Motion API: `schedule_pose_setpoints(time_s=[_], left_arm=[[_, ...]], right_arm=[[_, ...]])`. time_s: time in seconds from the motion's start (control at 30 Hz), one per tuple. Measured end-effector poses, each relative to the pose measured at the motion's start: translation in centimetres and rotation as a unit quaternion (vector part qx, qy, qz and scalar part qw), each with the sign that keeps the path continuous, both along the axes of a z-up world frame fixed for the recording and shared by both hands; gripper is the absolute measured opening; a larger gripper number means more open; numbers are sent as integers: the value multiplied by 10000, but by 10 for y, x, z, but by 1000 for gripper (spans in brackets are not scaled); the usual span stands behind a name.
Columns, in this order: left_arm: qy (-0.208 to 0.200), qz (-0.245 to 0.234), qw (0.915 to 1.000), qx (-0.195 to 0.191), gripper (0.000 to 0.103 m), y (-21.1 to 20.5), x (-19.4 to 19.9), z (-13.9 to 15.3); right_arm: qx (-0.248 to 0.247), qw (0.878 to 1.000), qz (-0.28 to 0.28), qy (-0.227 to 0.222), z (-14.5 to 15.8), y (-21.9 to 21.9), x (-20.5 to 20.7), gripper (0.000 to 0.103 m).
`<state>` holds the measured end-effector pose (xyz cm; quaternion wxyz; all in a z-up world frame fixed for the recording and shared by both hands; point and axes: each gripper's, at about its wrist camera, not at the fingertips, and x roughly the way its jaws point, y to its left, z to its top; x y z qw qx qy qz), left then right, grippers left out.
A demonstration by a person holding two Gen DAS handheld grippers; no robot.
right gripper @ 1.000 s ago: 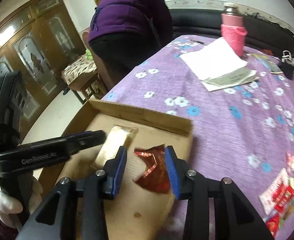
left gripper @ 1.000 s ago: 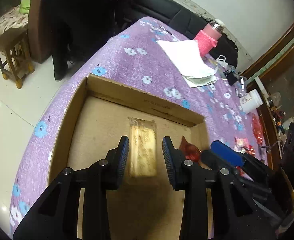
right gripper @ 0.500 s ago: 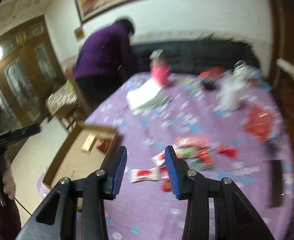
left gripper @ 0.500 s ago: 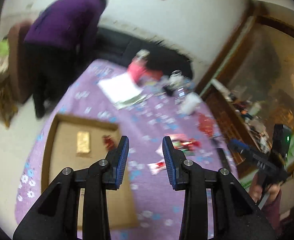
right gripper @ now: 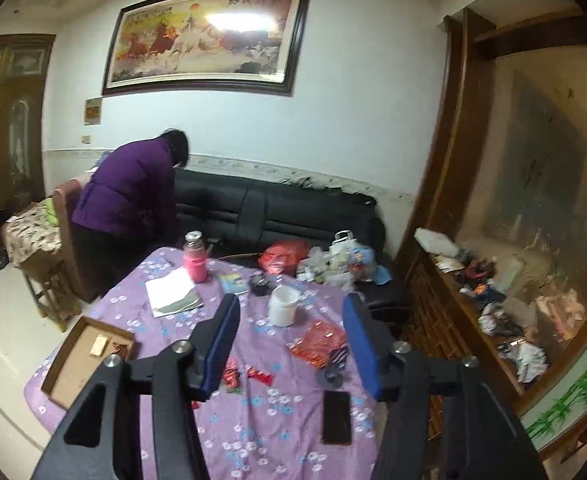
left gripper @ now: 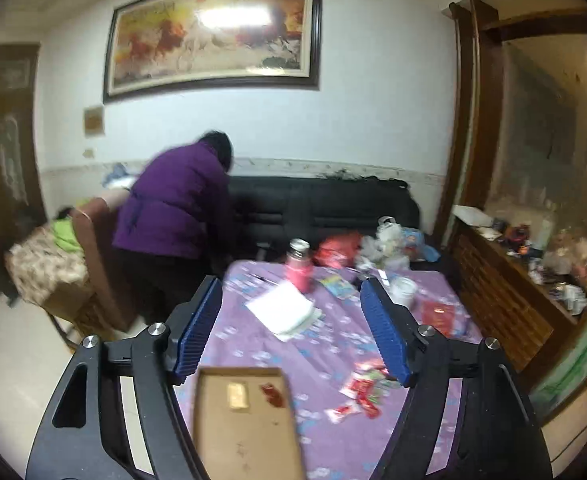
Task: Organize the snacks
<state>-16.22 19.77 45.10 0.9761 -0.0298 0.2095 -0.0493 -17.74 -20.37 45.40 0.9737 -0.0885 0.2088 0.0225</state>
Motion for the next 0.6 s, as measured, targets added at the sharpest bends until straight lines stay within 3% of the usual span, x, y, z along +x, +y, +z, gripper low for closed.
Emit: schedule_pose_setpoints(time_s=[0.1,0.23,0.33,0.37,0.47,0.6], left_arm=[[476,-400,9980,128,73,-19,13,-55],[1303,-965,9863,310,73,-54,43,-154],[1992,-1301,9708,301,72,-77,73,-229],[2202,-1399,9649,291,70,-84,83,-255],[2597,-1405,9538,547,67,-102,110,-316],[2791,-1445,9440,1004,67,-112,131,-361]], right_arm=[[43,9981,417,441,-63,8,10,60],[299,9872,933,1261,-186,25,44,59],[944,9666,1270,2015,-276,40,82,37],[1084,9589,1354,2245,-303,46,93,37],[1114,9504,1396,2548,-356,69,125,37],[1025,9493,1402,2621,-392,91,160,37]])
